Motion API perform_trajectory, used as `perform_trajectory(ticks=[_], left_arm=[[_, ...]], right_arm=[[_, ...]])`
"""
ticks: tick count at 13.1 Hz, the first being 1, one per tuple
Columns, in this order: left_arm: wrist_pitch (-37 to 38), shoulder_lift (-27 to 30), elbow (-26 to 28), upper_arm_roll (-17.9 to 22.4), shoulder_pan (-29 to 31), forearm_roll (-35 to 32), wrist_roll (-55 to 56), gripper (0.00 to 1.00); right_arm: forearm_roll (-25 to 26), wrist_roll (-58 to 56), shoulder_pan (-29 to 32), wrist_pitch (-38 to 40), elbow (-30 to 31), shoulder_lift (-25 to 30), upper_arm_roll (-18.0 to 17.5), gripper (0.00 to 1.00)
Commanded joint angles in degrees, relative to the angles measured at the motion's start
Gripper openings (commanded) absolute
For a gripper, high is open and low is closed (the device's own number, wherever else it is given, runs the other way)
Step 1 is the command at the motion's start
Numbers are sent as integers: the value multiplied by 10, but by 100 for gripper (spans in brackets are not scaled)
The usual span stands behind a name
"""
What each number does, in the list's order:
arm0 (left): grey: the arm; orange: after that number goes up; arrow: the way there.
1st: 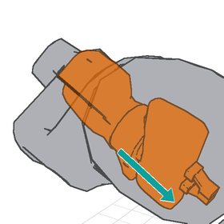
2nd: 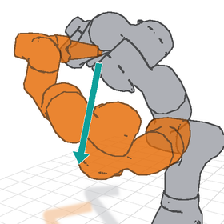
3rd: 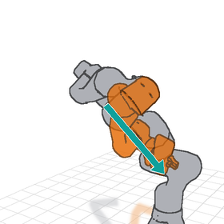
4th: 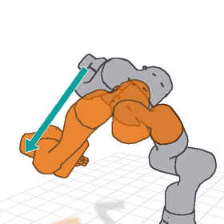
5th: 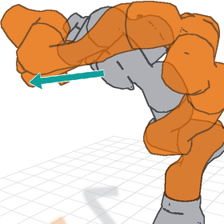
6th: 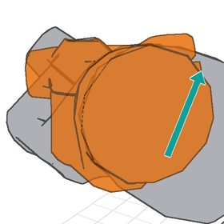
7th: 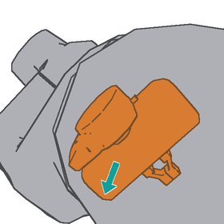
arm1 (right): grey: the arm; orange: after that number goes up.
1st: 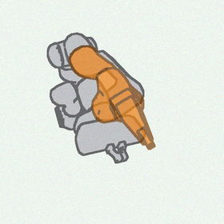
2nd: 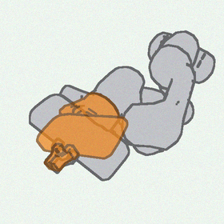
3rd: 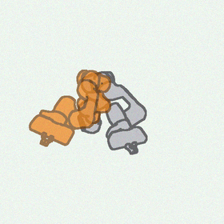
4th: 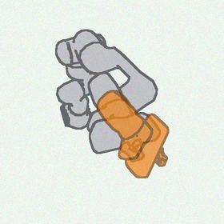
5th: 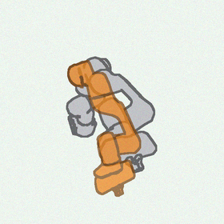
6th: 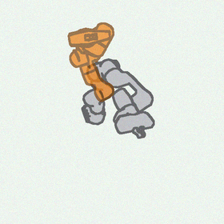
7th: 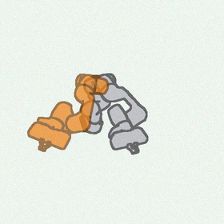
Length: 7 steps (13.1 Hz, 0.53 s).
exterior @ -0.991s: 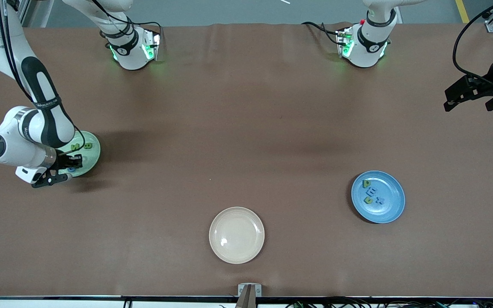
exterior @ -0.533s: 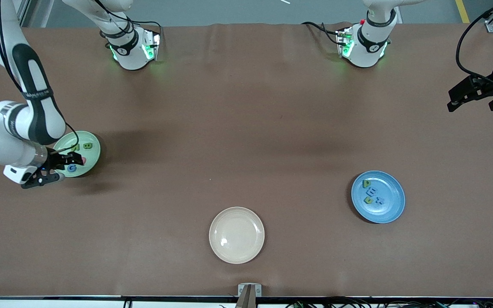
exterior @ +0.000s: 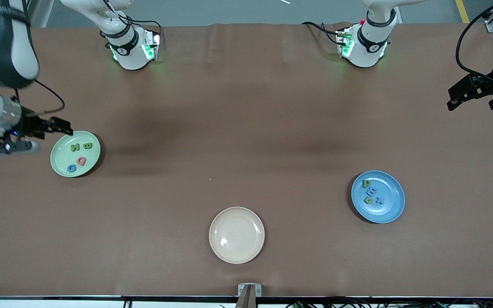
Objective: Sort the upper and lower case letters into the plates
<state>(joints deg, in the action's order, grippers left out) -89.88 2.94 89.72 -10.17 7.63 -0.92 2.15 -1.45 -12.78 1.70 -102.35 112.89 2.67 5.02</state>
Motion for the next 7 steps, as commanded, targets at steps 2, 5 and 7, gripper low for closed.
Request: perform_trajectory(ticks=[2,5,7], left_arm=[[8,-1,-4,-8,-2,3,0,100],[21,6,-7,-18,3,3,-12,100],[26,11,-6,-14,5,4,-13,100]], right_arm=[[0,34,-14,116,-88,28,0,98],[2,103,-42,158,-127,30,0,98],[1,139,-51,160,-151,30,-1,98]])
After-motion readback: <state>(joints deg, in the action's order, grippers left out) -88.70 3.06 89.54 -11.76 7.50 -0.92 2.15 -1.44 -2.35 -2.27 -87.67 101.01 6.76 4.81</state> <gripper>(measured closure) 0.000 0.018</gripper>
